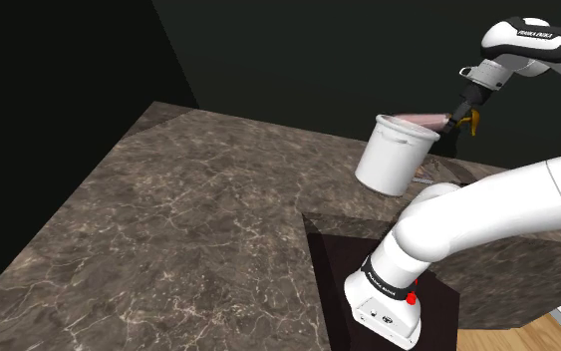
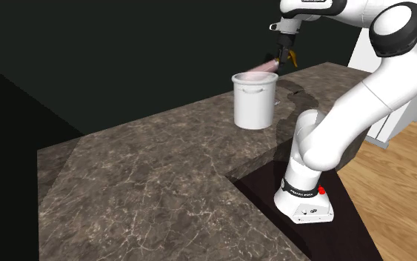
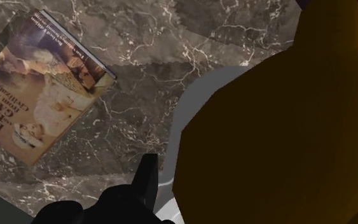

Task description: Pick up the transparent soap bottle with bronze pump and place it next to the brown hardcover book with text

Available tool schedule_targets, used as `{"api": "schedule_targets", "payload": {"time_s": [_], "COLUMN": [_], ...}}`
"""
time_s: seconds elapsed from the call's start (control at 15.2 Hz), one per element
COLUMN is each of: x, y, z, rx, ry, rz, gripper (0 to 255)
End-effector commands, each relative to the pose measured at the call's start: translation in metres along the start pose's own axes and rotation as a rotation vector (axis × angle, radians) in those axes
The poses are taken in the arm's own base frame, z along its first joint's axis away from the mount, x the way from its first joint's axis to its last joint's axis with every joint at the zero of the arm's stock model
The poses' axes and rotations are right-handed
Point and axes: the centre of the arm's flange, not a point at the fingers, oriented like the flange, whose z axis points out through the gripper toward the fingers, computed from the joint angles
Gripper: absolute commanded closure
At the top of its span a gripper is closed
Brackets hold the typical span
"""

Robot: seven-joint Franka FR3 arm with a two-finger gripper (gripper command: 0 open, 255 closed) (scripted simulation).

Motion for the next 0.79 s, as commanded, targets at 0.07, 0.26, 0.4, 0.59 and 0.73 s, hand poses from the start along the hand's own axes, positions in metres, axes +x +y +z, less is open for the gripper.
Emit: {"api": "schedule_targets", "payload": {"time_s": [0.07,0.26,0.4,0.59,0.73], "x": [0.000,0.000,0.000,0.000,0.000], "y": [-0.001,-0.001,-0.001,-0.001,-0.001], "z": [-0.026,-0.050,-0.050,-0.050,-0.050], "rx": [0.000,0.000,0.000,0.000,0.000], "ry": [0.001,0.001,0.001,0.001,0.001], "rz": [0.000,0.000,0.000,0.000,0.000], "gripper": [0,0,0,0,0]}}
